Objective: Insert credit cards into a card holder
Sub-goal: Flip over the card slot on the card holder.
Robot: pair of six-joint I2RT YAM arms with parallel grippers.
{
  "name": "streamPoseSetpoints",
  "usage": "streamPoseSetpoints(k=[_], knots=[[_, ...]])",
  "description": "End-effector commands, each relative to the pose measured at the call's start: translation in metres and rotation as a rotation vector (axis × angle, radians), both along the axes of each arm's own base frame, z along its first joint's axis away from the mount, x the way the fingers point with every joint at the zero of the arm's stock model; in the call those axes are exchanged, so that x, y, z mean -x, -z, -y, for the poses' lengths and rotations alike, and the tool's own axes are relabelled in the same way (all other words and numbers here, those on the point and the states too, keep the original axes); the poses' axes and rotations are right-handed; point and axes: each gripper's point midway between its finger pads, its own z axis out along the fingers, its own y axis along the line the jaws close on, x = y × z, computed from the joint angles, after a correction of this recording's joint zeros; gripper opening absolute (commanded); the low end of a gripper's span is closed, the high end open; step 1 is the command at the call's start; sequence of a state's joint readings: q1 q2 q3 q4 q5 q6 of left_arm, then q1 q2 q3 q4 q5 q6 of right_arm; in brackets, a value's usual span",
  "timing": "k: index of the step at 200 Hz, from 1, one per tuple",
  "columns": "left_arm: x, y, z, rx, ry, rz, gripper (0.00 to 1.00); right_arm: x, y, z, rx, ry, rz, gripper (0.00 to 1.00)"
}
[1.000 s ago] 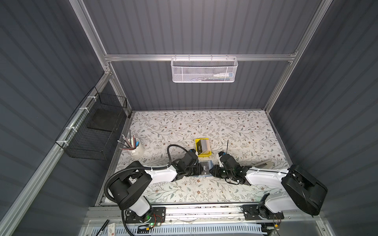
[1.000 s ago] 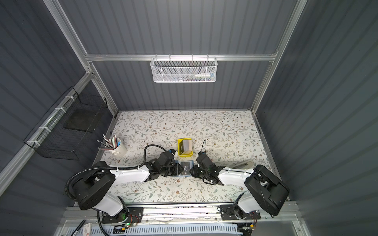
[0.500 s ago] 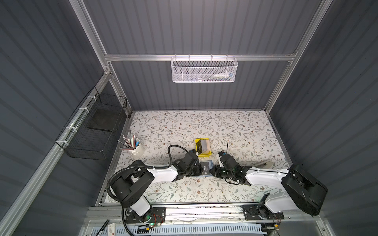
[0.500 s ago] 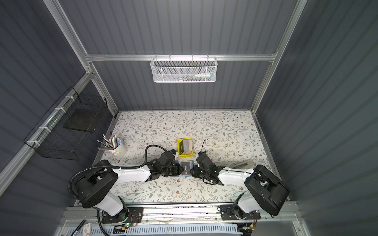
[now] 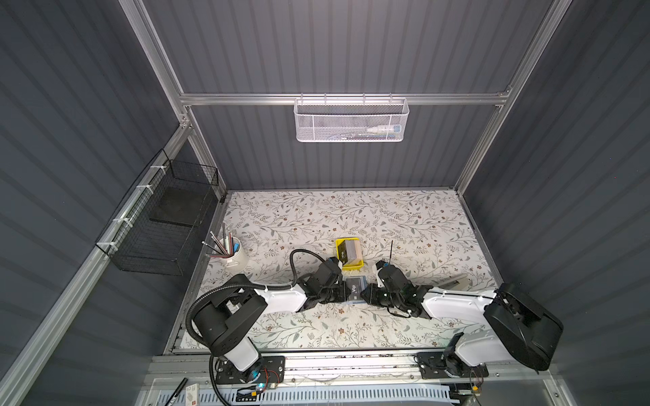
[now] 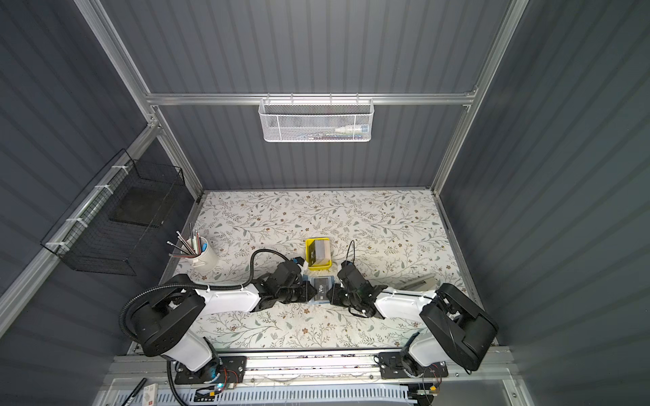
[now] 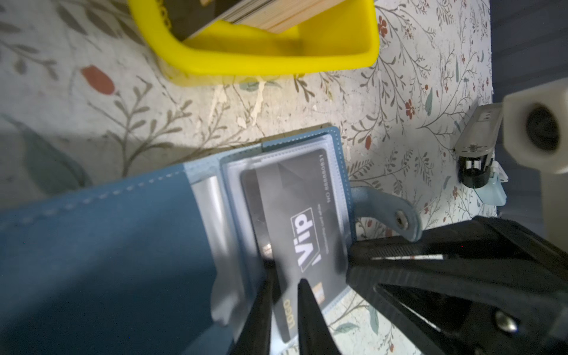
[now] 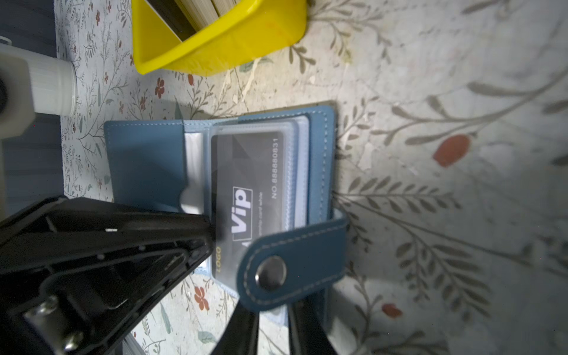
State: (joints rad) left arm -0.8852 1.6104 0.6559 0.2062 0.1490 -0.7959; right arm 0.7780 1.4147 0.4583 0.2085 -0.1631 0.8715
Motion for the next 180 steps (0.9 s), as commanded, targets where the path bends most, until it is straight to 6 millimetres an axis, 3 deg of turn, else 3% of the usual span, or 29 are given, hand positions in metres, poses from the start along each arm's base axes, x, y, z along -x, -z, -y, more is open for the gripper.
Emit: streamPoseSetpoints(k=[1,88,180], knots=[[-0.002,-0.002,-0.002,-0.027,-0.011,0.008,0.17,-0.003,-0.005,-0.002,0.007,0.0,0.016,0.21],[-0.002,0.008,-0.007,-0.074,-0.024,-0.005,0.09,-0.004,-0.009,-0.001,0.001,0.004,0.024,0.21],[0.001,0.019,-0.009,-0.1,-0.014,-0.025,0.09,-0.005,-0.02,-0.001,-0.009,0.007,0.05,0.25]])
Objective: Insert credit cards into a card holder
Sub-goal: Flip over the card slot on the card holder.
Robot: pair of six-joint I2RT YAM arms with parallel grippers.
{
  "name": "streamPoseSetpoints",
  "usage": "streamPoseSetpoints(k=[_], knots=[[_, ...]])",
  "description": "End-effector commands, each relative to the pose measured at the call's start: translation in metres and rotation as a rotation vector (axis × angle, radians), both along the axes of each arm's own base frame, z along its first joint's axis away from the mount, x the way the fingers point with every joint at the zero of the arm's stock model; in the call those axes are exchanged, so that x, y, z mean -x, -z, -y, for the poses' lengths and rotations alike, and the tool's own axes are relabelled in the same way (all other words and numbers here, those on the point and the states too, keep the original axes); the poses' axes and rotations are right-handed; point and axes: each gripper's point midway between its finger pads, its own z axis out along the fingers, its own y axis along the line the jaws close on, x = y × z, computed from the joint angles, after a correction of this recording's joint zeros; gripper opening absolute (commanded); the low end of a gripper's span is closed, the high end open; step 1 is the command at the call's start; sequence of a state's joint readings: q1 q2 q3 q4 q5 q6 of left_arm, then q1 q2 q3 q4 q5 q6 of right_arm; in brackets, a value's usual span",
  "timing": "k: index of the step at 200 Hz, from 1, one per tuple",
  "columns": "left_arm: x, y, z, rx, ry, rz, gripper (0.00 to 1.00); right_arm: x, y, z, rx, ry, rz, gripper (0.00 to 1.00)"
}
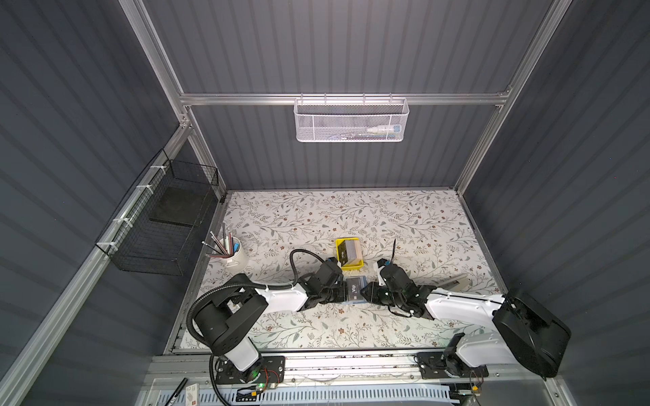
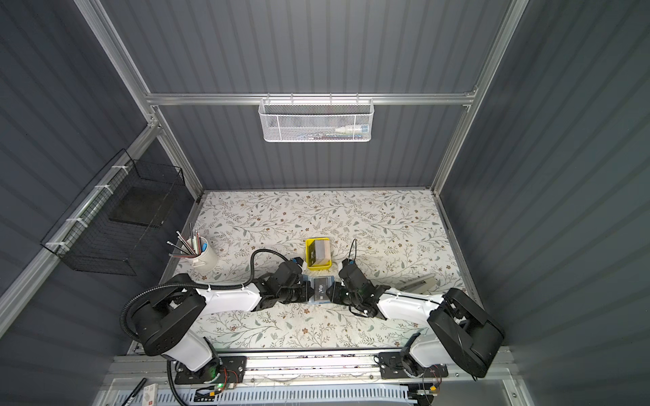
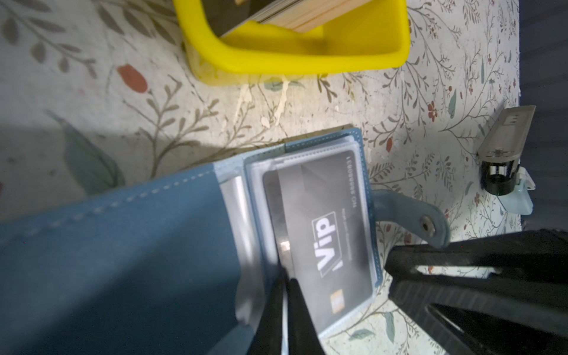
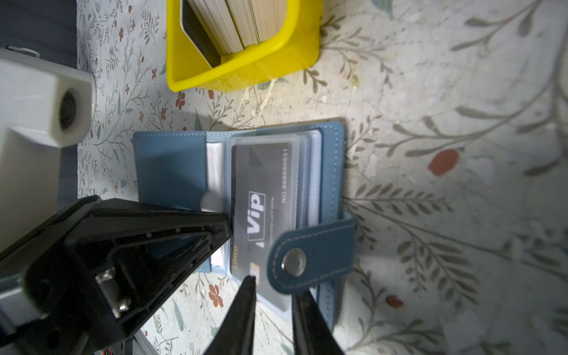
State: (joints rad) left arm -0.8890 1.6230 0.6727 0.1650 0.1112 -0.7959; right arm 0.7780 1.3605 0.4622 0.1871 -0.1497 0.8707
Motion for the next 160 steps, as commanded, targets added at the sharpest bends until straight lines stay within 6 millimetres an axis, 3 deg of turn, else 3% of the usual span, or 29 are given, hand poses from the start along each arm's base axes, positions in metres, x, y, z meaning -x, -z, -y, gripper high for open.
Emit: streamPoseSetpoints(k=[1,63,160], knots=[[0.004,0.013,-0.004,-0.055,0.006,-0.024,0.09,-0.002,-0.006,-0.001,0.009,-0.001,0.016,0.25],[0.007,0.022,-0.011,-0.087,-0.008,-0.044,0.09,-0.004,-0.014,-0.007,-0.018,-0.018,0.033,0.27],[0.008,0.022,-0.012,-0.084,-0.012,-0.047,0.07,-0.003,-0.005,-0.011,-0.022,-0.027,0.005,0.27]])
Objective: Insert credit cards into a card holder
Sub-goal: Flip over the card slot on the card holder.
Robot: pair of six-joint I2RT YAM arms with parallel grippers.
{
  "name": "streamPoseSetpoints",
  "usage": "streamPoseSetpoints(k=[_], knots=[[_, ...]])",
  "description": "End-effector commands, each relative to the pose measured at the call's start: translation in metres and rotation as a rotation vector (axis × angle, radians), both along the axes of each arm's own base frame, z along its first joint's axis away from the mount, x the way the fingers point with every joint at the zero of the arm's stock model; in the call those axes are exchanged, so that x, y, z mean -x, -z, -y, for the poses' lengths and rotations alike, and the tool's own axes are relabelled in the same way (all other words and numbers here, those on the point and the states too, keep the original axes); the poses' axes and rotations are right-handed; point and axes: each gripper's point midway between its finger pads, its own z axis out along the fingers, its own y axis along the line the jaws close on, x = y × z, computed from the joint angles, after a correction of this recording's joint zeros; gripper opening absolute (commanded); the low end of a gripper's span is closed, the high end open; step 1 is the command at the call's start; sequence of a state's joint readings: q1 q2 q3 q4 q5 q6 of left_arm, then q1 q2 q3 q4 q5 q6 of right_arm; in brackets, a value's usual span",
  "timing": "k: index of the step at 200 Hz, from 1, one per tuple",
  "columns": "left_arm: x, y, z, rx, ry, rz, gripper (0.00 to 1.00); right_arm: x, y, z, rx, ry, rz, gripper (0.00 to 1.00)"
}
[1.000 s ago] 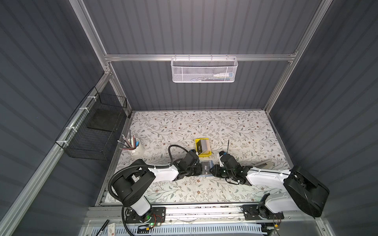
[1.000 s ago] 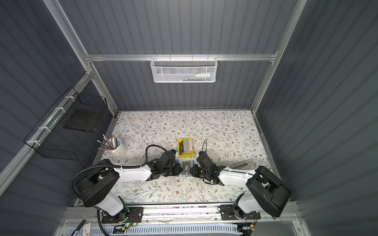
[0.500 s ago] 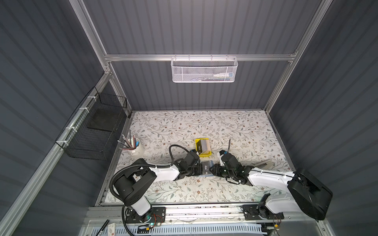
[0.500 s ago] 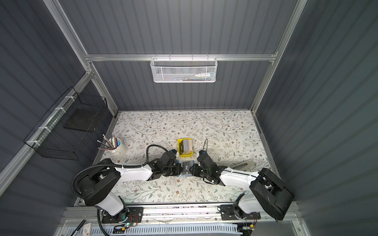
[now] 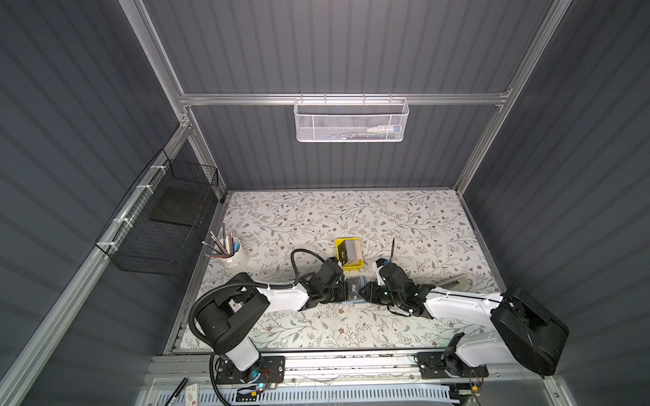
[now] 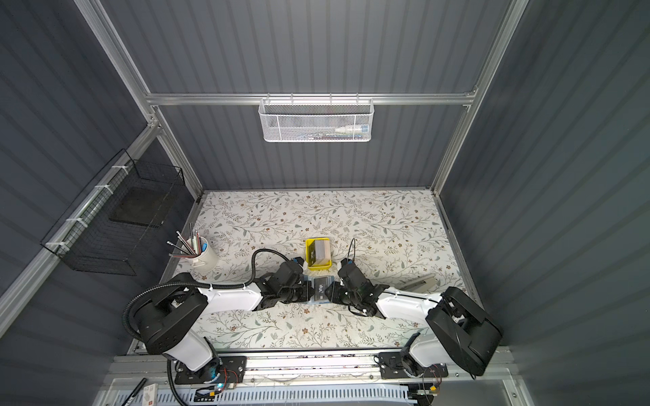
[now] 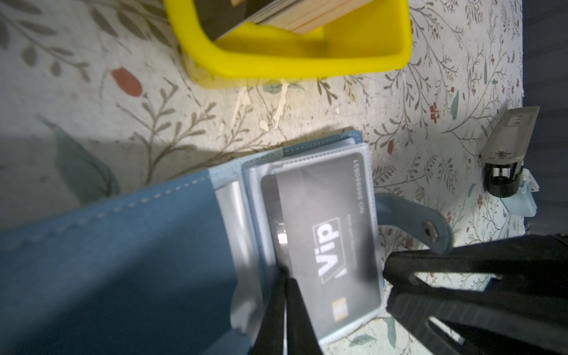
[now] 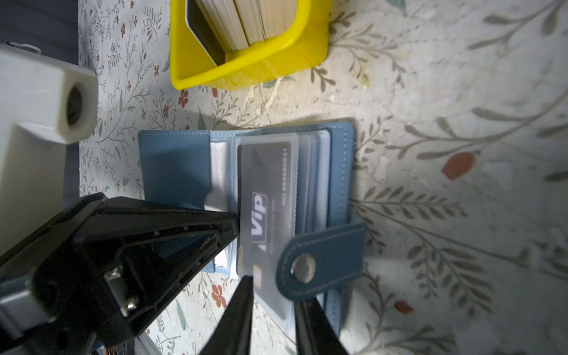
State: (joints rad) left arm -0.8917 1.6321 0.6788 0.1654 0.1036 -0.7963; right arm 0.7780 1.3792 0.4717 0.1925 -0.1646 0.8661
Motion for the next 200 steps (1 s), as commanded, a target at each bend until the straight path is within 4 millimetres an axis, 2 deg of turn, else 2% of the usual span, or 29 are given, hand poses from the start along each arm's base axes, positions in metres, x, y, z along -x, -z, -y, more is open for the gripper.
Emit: streamPoseSetpoints(k=[1,132,200], knots=[[0.009,0.021,-0.012,-0.077,-0.011,-0.049,0.07,-0.003,-0.005,-0.008,-0.017,-0.014,0.011,0.27],[0.01,0.021,-0.009,-0.055,-0.006,-0.052,0.07,-0.002,-0.006,-0.011,-0.038,-0.028,0.014,0.24],[0.009,0.013,-0.001,0.003,0.004,-0.041,0.07,-0.004,-0.008,-0.014,-0.04,-0.035,0.018,0.24]])
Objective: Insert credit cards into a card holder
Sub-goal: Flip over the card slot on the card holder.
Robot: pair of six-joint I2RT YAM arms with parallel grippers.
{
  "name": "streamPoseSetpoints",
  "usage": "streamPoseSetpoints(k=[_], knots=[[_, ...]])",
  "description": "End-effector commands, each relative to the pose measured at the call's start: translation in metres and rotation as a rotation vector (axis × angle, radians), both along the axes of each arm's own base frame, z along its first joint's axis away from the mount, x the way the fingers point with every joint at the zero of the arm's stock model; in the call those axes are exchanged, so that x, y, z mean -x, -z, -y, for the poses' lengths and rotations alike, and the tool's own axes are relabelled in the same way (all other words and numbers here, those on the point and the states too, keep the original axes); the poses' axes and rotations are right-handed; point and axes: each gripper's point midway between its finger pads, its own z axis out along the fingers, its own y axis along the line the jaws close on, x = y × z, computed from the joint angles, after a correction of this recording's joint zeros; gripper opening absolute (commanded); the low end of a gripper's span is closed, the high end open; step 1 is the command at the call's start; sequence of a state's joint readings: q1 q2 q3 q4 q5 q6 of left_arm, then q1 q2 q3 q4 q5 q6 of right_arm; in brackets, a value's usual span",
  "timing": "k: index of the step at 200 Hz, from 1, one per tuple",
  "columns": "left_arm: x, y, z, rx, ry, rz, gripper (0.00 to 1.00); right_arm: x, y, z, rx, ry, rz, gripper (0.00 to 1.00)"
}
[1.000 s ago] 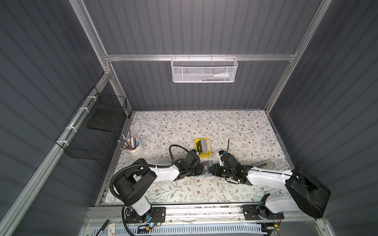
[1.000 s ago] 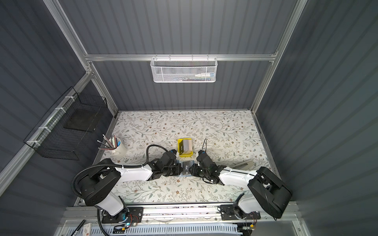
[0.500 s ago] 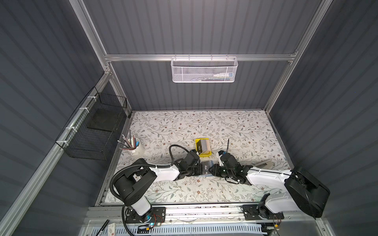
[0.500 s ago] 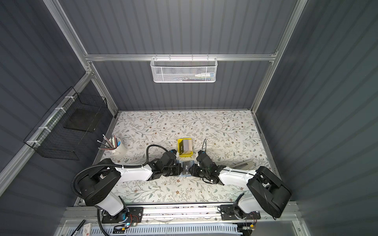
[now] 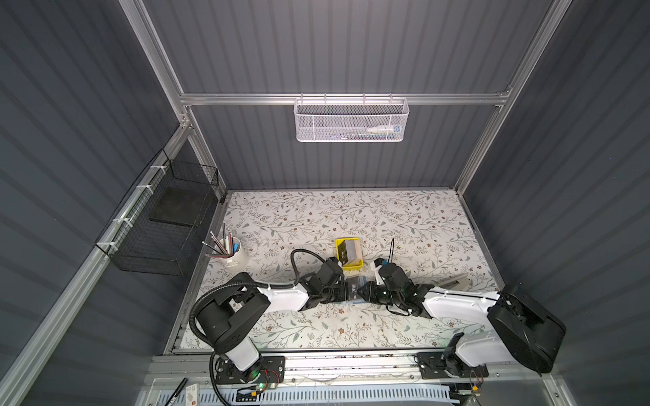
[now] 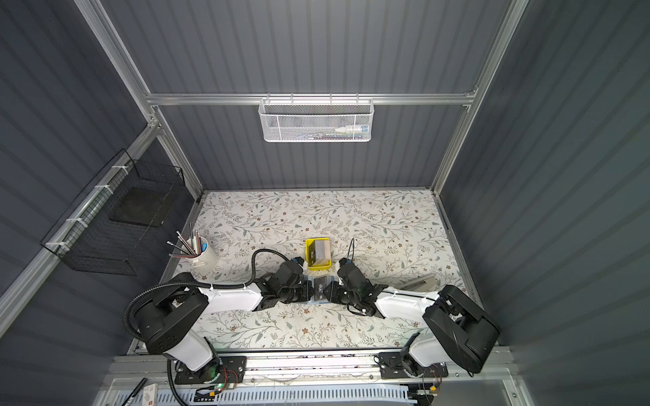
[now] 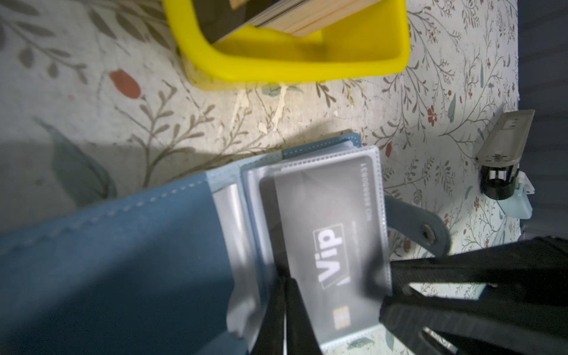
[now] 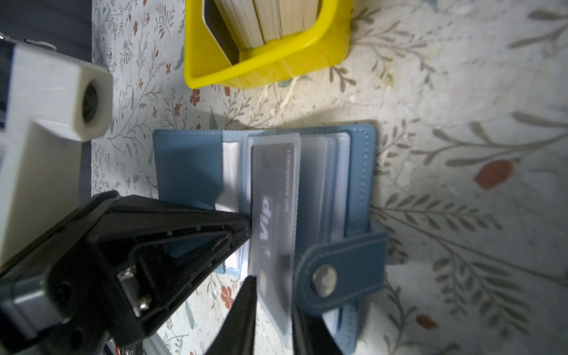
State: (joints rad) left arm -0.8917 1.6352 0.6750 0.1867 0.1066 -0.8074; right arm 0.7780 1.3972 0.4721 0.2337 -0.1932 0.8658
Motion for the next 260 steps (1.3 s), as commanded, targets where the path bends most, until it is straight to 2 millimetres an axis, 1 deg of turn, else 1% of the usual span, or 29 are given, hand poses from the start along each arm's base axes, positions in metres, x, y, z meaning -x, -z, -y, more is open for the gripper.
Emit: streamPoseSetpoints(k=[1,34,73,118,129,184,203,260], knots=[[0.01,0.014,-0.003,-0.011,0.012,-0.04,0.07,-0.004,-0.006,-0.007,-0.009,-0.015,0.015,0.24],[0.011,0.005,0.001,0.029,0.022,-0.023,0.08,-0.006,-0.005,-0.006,0.011,-0.006,0.016,0.24],[0.009,-0.012,0.0,0.055,0.044,0.03,0.15,-0.007,-0.005,-0.006,0.02,-0.005,0.02,0.24],[0.008,-0.032,-0.002,0.123,0.056,0.076,0.21,-0.009,-0.008,-0.007,0.044,-0.009,0.031,0.24],[0.008,-0.035,-0.003,0.134,0.056,0.081,0.22,-0.008,-0.008,-0.008,0.049,-0.009,0.032,0.25],[0.002,-0.035,-0.017,0.203,0.015,0.075,0.24,-0.009,-0.015,-0.013,0.047,-0.014,0.057,0.26],[0.001,-0.037,-0.022,0.211,0.003,0.073,0.24,-0.008,-0.02,-0.017,0.049,-0.022,0.076,0.26],[0.002,-0.043,-0.034,0.224,-0.027,0.079,0.24,-0.005,-0.025,-0.03,0.082,-0.053,0.103,0.29]])
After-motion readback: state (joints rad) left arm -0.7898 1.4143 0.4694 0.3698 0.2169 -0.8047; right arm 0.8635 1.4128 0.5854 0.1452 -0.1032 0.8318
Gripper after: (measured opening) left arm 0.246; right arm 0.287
